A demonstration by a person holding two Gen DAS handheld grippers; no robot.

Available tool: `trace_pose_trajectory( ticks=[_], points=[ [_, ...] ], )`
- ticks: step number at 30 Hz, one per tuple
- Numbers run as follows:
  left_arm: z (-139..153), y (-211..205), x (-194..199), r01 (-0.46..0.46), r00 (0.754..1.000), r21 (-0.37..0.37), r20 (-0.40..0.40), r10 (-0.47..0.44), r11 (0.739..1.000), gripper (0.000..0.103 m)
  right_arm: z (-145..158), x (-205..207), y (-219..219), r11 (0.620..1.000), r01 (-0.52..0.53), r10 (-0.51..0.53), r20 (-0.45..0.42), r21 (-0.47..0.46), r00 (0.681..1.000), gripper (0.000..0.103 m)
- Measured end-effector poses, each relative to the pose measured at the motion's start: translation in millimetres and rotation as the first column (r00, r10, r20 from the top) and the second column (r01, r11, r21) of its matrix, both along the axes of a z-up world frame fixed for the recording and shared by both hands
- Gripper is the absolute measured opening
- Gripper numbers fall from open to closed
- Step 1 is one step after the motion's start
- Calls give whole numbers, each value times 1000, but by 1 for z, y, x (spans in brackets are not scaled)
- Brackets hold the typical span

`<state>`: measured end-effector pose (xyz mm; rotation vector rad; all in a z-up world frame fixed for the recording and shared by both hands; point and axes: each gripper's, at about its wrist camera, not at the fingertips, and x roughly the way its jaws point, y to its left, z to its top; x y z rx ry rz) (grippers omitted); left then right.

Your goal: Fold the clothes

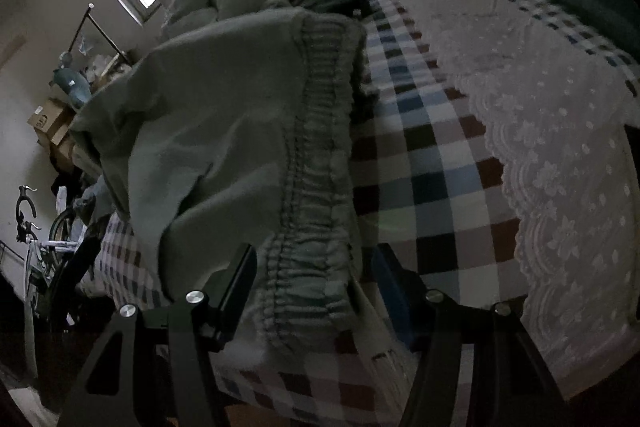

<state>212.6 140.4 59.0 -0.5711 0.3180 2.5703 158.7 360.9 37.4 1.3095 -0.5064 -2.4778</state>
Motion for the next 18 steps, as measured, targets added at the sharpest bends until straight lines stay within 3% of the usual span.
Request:
trace_pose_trajectory(
  ticks=[11,18],
  points=[
    [-23,52,30,150,984,-145,-71,-162,978,82,-13,1,-15,992,-121,119,69,25,990,57],
    [-28,55,27,159,983,-166,-67,-172,973,82,-20,0,-8,992,-128,129,105,-17,986,56]
  ],
)
